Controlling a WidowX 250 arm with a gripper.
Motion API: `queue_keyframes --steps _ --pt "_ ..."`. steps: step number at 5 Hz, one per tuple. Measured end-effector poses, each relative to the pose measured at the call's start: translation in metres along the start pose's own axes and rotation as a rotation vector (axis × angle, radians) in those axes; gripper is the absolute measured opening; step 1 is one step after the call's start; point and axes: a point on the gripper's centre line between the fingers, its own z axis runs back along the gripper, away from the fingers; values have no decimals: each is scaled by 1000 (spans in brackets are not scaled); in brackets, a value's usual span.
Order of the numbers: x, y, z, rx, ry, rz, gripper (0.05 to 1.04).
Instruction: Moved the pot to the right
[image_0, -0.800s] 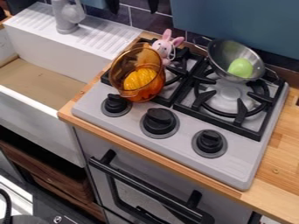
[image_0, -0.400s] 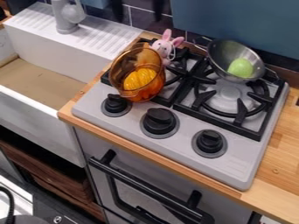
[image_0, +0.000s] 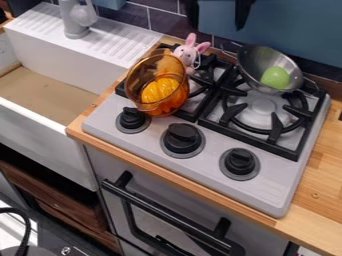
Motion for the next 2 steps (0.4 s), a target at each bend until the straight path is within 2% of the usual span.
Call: queue_keyframes --steps 1,2 --pt "3 -23 7 -7 -12 38 997" --pt "-5 -42 4 -1 -14 14 997"
